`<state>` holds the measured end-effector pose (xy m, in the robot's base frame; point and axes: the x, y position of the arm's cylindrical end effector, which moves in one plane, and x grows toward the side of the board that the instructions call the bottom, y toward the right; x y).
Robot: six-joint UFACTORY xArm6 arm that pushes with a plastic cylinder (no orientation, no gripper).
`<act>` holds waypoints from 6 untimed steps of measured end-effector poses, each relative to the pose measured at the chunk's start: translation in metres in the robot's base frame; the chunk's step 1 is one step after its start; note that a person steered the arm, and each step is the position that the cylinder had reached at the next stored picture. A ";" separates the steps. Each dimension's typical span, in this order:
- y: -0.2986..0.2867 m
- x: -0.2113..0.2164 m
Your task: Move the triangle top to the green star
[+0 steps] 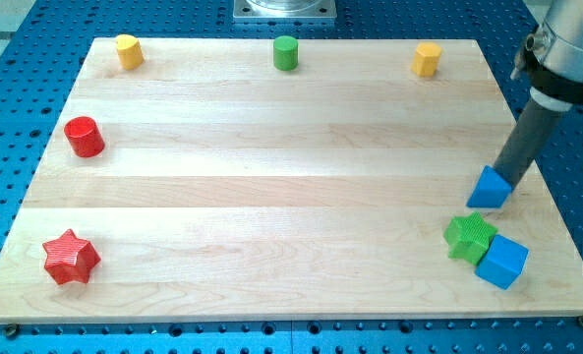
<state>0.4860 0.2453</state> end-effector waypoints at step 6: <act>-0.014 -0.039</act>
